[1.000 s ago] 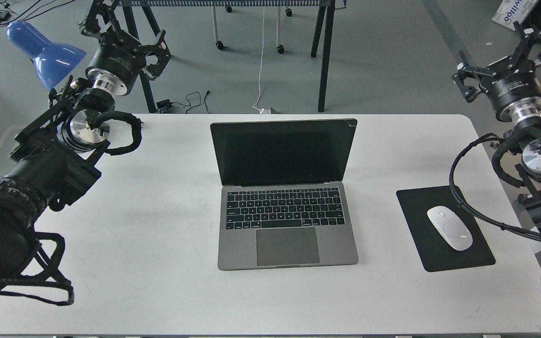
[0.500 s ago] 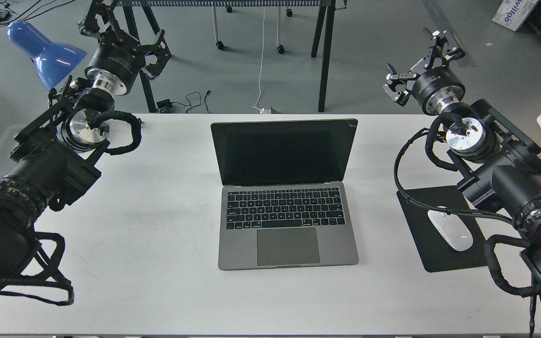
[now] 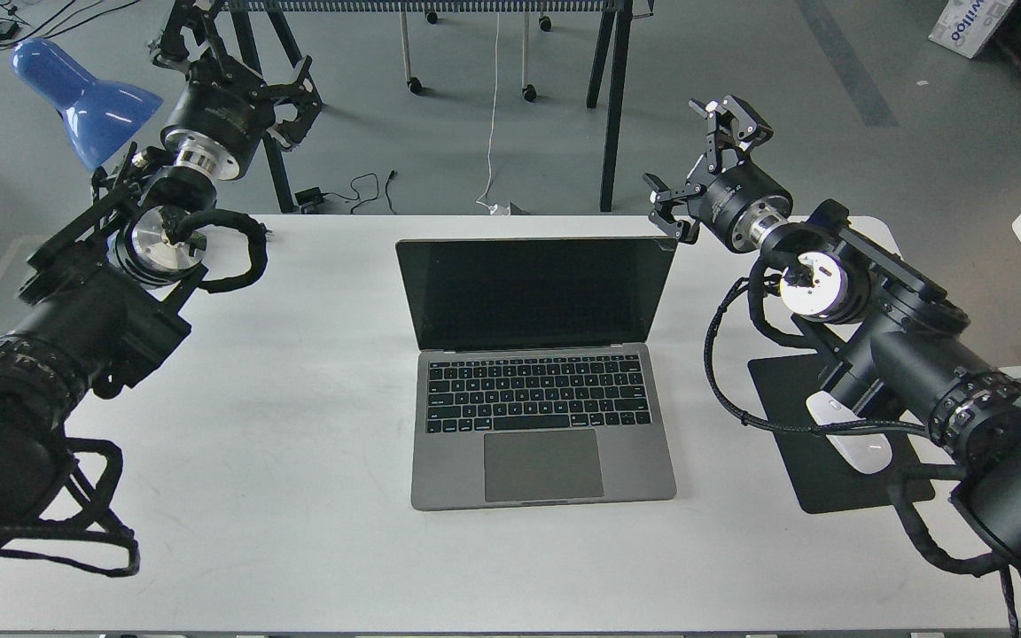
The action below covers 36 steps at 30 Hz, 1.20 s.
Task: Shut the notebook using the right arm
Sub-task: 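Move the right gripper forward over the top edge of the laptop screen, then push the laptop screen down toward the keyboard with the right gripper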
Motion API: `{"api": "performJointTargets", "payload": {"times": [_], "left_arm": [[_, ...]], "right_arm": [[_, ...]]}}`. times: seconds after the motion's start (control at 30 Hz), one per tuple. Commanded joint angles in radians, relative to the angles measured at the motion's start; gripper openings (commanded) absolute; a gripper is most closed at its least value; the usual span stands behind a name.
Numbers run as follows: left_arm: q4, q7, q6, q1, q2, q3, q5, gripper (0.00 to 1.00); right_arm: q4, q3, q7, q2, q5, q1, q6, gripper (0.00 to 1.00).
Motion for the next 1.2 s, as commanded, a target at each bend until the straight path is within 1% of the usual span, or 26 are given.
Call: {"api": "performJointTargets", "payload": {"times": [0.0, 0.1, 0.2, 0.37, 0.47, 0.6, 0.9, 1.17], "left_arm": [[0.000, 0.000, 0.000, 0.000, -0.002, 0.000, 0.000, 1.00], [0.000, 0.000, 0.000, 0.000, -0.002, 0.000, 0.000, 1.00], [0.000, 0.000, 0.000, 0.000, 0.000, 0.000, 0.000, 1.00], [0.000, 0.000, 0.000, 0.000, 0.000, 0.000, 0.000, 1.00], [0.000, 0.000, 0.000, 0.000, -0.002, 0.000, 0.000, 1.00], [0.000, 0.000, 0.000, 0.000, 0.000, 0.000, 0.000, 1.00], [0.000, 0.000, 0.000, 0.000, 0.000, 0.000, 0.000, 1.00], [0.000, 0.000, 0.000, 0.000, 0.000, 0.000, 0.000, 1.00]], "right_arm": [[0.005, -0.031, -0.001, 0.000, 0.000, -0.004, 0.037, 1.00], [0.037, -0.058, -0.001, -0.002, 0.000, -0.010, 0.055, 1.00], [0.124, -0.074, -0.001, -0.013, 0.000, -0.044, 0.055, 1.00], [0.316, -0.120, -0.001, -0.141, -0.001, -0.096, 0.055, 1.00], [0.394, -0.156, -0.003, -0.180, -0.001, -0.116, 0.055, 1.00], [0.439, -0.208, -0.001, -0.197, -0.001, -0.135, 0.055, 1.00], [0.538, -0.255, -0.001, -0.240, -0.008, -0.182, 0.049, 1.00], [0.569, -0.291, 0.000, -0.240, -0.018, -0.208, 0.040, 1.00]]}}
